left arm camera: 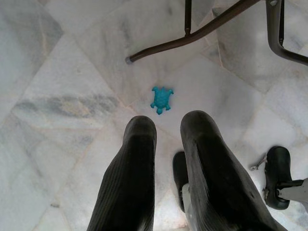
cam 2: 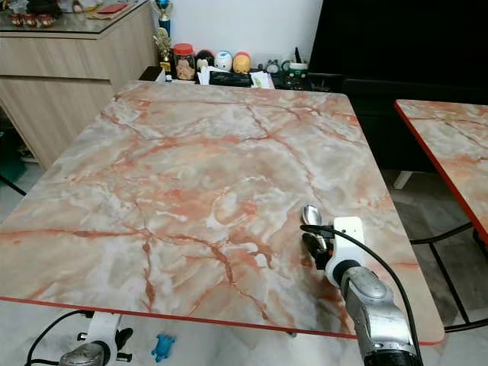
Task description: Setting the table
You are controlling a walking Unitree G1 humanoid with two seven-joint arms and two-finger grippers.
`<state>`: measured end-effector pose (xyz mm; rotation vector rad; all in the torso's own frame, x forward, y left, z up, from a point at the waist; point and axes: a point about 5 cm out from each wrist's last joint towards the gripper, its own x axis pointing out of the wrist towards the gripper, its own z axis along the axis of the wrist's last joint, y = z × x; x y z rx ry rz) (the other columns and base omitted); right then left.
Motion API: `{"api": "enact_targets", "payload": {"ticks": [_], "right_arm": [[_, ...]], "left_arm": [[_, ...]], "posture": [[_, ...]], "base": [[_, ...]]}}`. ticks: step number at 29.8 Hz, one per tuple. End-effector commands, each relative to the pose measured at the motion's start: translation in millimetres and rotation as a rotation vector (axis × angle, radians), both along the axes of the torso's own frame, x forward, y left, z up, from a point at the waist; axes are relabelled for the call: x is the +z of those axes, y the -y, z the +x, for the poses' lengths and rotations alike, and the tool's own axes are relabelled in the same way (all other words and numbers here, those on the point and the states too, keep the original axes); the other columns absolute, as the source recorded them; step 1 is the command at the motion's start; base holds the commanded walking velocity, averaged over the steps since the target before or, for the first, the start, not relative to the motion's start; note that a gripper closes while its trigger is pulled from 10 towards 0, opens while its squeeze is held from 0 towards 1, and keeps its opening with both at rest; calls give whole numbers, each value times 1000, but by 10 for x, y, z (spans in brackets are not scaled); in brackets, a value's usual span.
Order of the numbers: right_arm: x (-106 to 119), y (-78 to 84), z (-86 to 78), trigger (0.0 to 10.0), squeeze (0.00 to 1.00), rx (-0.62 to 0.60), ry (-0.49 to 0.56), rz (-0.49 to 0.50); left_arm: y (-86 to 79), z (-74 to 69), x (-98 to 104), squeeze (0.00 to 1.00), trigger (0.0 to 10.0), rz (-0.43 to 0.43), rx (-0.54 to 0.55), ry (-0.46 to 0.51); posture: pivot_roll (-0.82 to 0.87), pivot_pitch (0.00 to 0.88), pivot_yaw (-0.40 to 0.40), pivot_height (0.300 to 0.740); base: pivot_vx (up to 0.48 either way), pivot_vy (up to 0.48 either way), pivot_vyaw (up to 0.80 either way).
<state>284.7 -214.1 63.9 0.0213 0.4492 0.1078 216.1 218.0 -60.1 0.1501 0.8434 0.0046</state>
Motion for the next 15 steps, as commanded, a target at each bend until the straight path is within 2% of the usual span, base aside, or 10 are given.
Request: {"api": "enact_targets", "payload": {"ticks": [1, 3, 5, 6, 7, 15], "right_arm": [[14, -36, 17, 510, 0, 13, 7, -3], [14, -44, 20, 431, 0, 15, 8, -3], [12, -41, 23, 1059, 0, 15, 7, -5], [11, -40, 23, 1059, 0, 15, 7, -7], [8, -31, 23, 10000, 0, 11, 3, -17], [-2, -38, 17, 10000, 0, 13, -4, -29]], "left_arm": [[-6, -24, -15, 0, 10000, 2, -5, -16], [-9, -28, -17, 0, 10000, 1, -4, -18], [-13, -32, -19, 0, 10000, 1, -2, -19], [-13, -34, -20, 0, 10000, 1, -2, -19], [-17, -37, -22, 0, 10000, 2, -2, -20], [-25, -44, -24, 0, 10000, 2, 2, -21]], "posture": [[96, 6, -35, 740], [97, 8, -35, 740], [96, 10, -34, 740], [96, 10, -34, 740], [96, 11, -34, 740], [100, 13, -34, 740]], "base": [[0, 0, 0], [0, 0, 0], [0, 0, 0], [0, 0, 0], [0, 0, 0], [0, 0, 0]]}}
